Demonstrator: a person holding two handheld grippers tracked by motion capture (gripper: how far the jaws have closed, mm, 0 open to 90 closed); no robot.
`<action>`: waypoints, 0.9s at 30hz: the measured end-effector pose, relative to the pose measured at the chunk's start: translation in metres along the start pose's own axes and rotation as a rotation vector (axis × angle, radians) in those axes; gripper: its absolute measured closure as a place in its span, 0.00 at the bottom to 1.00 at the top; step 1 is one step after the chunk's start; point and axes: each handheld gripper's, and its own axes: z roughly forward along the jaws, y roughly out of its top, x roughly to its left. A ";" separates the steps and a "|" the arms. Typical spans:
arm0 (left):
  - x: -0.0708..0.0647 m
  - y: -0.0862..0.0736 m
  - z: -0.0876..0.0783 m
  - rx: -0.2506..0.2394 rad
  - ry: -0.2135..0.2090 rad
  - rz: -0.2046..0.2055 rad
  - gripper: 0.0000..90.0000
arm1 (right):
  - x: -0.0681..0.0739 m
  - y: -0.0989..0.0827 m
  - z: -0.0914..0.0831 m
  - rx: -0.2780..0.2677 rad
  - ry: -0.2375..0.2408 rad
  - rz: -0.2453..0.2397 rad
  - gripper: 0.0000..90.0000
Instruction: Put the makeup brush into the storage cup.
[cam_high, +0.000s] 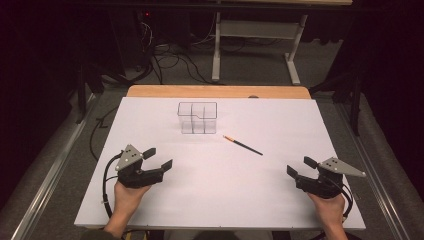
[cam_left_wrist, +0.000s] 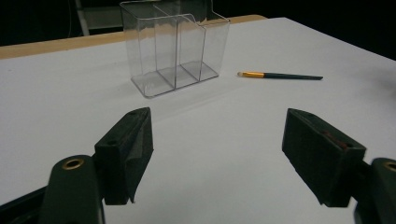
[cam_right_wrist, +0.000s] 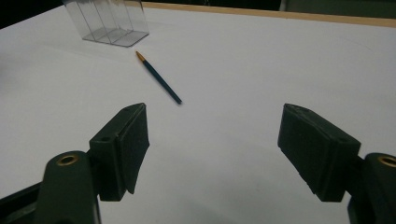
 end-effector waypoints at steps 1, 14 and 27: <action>0.000 0.000 0.000 0.001 -0.001 0.001 0.28 | 0.000 0.000 0.000 -0.002 0.001 -0.002 0.29; -0.002 -0.001 0.001 0.009 0.002 0.007 0.28 | 0.002 0.003 0.000 -0.024 0.011 -0.008 0.29; -0.002 -0.001 0.001 0.010 0.005 0.010 0.28 | 0.004 0.013 0.002 -0.041 0.027 -0.023 0.27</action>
